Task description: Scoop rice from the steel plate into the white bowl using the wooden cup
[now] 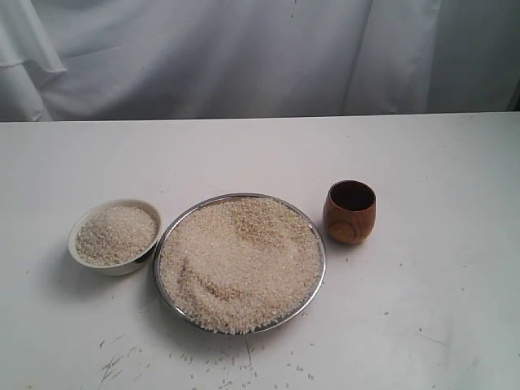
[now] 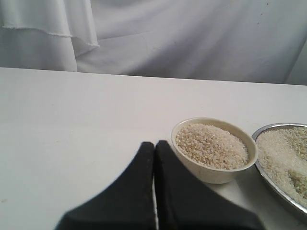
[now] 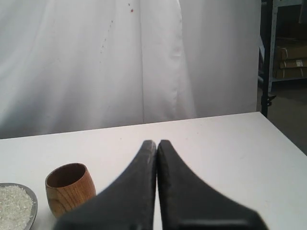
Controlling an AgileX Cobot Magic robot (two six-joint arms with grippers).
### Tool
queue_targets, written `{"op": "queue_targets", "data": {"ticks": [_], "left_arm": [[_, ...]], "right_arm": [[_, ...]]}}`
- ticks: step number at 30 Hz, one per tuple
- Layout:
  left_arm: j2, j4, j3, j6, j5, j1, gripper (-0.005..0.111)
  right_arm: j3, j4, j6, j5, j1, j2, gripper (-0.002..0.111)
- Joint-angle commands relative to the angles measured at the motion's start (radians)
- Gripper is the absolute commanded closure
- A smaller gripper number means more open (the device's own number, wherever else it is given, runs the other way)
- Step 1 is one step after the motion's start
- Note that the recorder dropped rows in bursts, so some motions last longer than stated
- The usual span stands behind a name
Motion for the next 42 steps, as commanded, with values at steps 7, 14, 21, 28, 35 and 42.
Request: {"op": "queue_targets", "data": {"ticks": [7,14,21,28,35,42], "left_arm": [[-0.005,-0.001,0.005,-0.003,-0.006,-0.002,0.107],[-0.005,-0.001,0.005,-0.003,-0.006,-0.002,0.107],[-0.005,-0.001,0.005,-0.003,-0.006,-0.002,0.107],[-0.005,-0.001,0.005,-0.003,-0.006,-0.002,0.107],[-0.005,-0.001,0.005,-0.003,-0.006,-0.002,0.107],[-0.005,-0.001,0.005,-0.003,-0.006,-0.002,0.107]], "right_arm": [[0.017,-0.009,0.035,-0.021,-0.009,-0.015,0.108],[0.015,-0.027,0.171,-0.019,-0.009,-0.015,0.108],[-0.025,-0.035,0.185,-0.012,-0.009,-0.004,0.108],[-0.037,-0.153,0.181,0.160,-0.009,-0.002,0.108],[0.048,-0.173,0.059,0.139,-0.009,-0.072,0.108],[0.048,-0.162,0.016,0.251,-0.009,-0.072,0.108]]}}
